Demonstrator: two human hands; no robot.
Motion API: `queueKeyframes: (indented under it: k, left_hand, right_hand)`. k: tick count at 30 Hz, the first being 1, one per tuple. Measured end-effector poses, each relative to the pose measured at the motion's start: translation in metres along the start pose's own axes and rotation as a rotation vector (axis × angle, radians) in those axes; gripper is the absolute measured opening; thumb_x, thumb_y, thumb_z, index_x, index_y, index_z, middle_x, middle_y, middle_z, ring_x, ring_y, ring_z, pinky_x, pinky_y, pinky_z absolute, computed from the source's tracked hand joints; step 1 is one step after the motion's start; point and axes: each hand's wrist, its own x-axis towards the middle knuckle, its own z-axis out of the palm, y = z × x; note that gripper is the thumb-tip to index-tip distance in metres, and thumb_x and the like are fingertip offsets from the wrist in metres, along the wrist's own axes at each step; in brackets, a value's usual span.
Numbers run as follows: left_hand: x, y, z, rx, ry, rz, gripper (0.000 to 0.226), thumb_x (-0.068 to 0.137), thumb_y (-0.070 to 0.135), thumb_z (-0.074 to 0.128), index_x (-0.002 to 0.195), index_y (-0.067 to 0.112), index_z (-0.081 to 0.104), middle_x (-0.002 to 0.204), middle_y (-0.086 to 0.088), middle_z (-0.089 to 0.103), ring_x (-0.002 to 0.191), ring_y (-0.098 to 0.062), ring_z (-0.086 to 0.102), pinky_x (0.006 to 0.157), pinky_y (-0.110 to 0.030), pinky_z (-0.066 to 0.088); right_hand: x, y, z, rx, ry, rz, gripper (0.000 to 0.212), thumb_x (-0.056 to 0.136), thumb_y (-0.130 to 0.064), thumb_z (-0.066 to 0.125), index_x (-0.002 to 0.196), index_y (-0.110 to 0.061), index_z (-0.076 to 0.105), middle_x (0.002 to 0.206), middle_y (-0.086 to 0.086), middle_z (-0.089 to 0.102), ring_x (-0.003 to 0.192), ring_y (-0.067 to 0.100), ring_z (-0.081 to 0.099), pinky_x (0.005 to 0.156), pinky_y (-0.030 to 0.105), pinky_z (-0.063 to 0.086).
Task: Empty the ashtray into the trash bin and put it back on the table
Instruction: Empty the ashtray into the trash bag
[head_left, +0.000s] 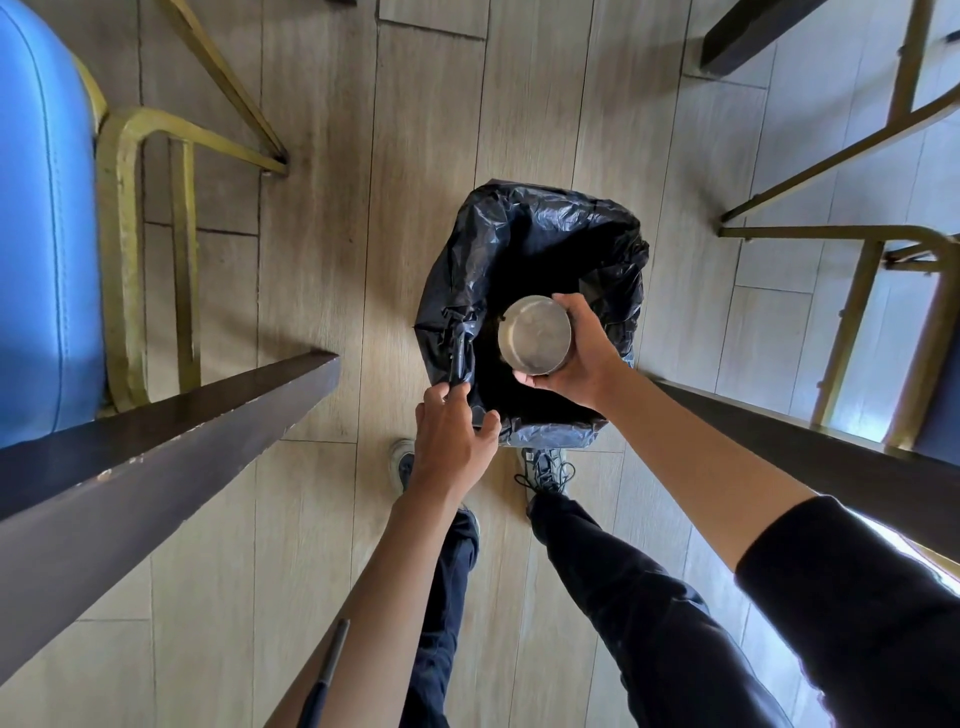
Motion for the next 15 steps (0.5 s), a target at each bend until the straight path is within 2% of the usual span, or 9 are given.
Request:
queueKeyframes:
  k: [4, 7, 10, 14, 15]
  left_hand:
    - [-0.002, -0.005, -0.002, -0.035, 0.013, 0.022, 0.053, 0.097, 0.032, 0.057, 0.143, 0.008, 0.046, 0.148, -0.015, 0.039, 0.135, -0.029, 0.044, 0.109, -0.038, 0.042]
    - [-0.010, -0.006, -0.005, -0.051, 0.057, 0.049, 0.050, 0.096, 0.029, 0.058, 0.141, 0.008, 0.049, 0.143, -0.013, 0.045, 0.125, -0.026, 0.052, 0.103, -0.035, 0.047]
    - [-0.022, -0.005, -0.010, -0.056, 0.111, 0.071, 0.042, 0.095, 0.027, 0.059, 0.135, 0.011, 0.055, 0.136, -0.012, 0.053, 0.123, -0.023, 0.055, 0.099, -0.031, 0.046]
    - [-0.042, 0.005, -0.022, -0.132, 0.137, 0.107, 0.018, 0.095, 0.024, 0.059, 0.106, 0.013, 0.069, 0.111, -0.007, 0.070, 0.103, -0.018, 0.067, 0.089, -0.031, 0.055]
    - [-0.048, 0.012, -0.028, -0.167, 0.132, 0.097, 0.017, 0.095, 0.025, 0.059, 0.099, 0.011, 0.069, 0.106, -0.006, 0.073, 0.096, -0.014, 0.069, 0.085, -0.027, 0.055]
  right_hand:
    - [0.000, -0.001, 0.000, 0.017, 0.000, -0.002, 0.050, 0.082, -0.056, 0.058, 0.114, -0.019, 0.069, 0.124, 0.014, 0.068, 0.108, 0.032, 0.063, 0.091, 0.047, 0.049]
    - [-0.006, 0.003, 0.001, 0.042, 0.009, 0.010, 0.057, 0.080, -0.058, 0.062, 0.121, -0.020, 0.067, 0.136, 0.015, 0.066, 0.109, 0.033, 0.064, 0.091, 0.047, 0.051]
    - [-0.019, 0.009, 0.001, 0.120, -0.046, 0.024, 0.070, 0.080, -0.060, 0.064, 0.134, -0.016, 0.061, 0.139, 0.015, 0.063, 0.121, 0.038, 0.062, 0.088, 0.046, 0.052]
    - [-0.048, 0.012, 0.006, 0.211, -0.080, 0.027, 0.081, 0.077, -0.062, 0.069, 0.143, -0.018, 0.054, 0.148, 0.017, 0.055, 0.133, 0.042, 0.053, 0.089, 0.046, 0.054]
    - [-0.059, 0.011, 0.008, 0.216, -0.092, 0.017, 0.081, 0.078, -0.062, 0.068, 0.144, -0.018, 0.053, 0.149, 0.017, 0.053, 0.135, 0.042, 0.051, 0.089, 0.046, 0.055]
